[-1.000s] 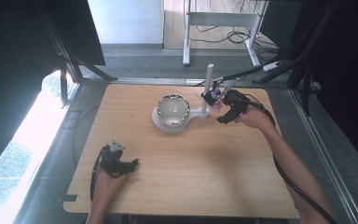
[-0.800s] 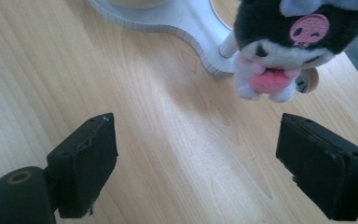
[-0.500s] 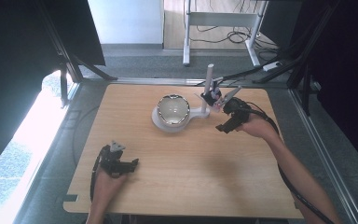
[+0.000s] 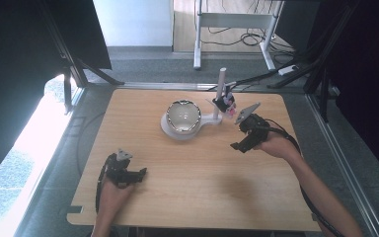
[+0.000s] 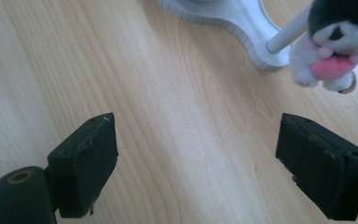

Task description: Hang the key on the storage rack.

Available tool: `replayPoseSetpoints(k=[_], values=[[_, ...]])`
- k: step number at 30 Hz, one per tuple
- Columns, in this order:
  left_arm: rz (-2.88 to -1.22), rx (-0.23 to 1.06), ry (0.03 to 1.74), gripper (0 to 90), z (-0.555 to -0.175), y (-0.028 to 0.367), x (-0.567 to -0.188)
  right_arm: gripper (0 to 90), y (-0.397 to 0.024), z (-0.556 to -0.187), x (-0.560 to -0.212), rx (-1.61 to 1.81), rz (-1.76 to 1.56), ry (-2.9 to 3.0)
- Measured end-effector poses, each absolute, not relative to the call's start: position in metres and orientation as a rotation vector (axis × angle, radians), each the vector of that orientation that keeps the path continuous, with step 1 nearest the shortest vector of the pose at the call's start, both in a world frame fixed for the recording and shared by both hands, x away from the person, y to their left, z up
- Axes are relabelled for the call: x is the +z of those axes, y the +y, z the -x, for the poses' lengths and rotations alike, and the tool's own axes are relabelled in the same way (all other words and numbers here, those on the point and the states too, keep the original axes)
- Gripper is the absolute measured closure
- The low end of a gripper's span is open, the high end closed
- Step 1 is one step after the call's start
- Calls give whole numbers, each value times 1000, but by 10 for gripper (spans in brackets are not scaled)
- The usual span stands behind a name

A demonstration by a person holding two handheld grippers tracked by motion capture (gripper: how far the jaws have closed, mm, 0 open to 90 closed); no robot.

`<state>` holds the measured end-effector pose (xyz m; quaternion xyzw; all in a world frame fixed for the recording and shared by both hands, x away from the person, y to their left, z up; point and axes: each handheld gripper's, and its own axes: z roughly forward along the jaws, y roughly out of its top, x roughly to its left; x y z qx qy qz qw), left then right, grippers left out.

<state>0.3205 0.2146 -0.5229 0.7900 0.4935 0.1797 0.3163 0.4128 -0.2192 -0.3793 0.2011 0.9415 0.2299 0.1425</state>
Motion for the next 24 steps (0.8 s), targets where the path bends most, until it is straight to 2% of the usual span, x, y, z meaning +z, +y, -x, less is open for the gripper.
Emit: replayPoseSetpoints(k=[15, 24], values=[[-2079, 469, 1303, 74, -320, 215, -523, 127, -249, -383, -393, 647, -627, 2687], [-2081, 467, 1302, 73, -320, 215, -523, 87, -267, -370, -405, 702, -700, 2657]])
